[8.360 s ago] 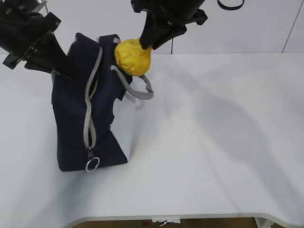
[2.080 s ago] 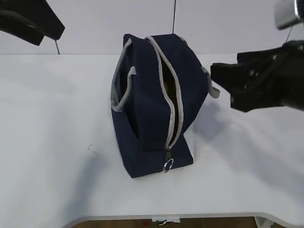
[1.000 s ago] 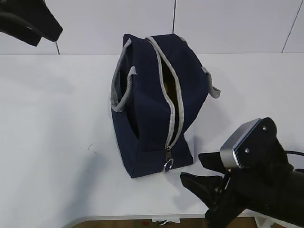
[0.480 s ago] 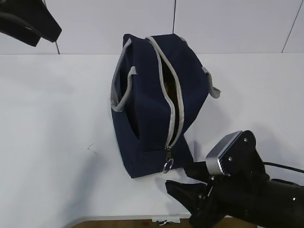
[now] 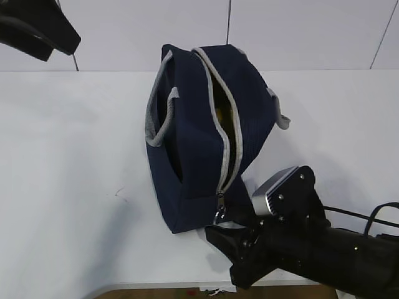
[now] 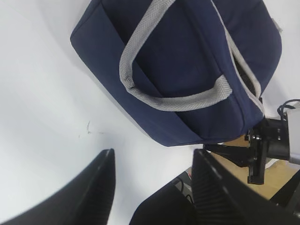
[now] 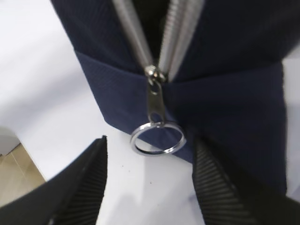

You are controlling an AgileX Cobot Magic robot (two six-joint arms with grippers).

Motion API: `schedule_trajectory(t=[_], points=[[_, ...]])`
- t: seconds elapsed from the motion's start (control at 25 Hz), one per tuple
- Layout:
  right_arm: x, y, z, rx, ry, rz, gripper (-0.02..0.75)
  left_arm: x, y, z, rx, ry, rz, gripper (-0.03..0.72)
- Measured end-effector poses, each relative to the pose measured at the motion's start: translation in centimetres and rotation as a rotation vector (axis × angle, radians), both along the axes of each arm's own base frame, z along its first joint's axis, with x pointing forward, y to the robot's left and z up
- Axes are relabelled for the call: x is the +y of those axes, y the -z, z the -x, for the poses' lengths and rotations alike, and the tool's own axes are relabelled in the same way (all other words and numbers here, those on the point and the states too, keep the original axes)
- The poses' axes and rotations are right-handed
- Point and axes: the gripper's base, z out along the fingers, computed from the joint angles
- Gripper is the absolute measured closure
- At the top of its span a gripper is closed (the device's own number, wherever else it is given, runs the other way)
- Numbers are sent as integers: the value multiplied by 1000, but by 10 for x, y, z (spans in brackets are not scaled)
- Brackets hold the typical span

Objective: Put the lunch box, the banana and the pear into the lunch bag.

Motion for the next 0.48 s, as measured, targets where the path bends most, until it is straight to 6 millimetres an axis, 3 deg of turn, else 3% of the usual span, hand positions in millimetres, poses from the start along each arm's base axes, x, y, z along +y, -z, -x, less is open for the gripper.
schedule_trajectory(t=[0.48], points=[[5,-3,3,-35,-73,-20,287,0,0,0,2,-3,1,294]])
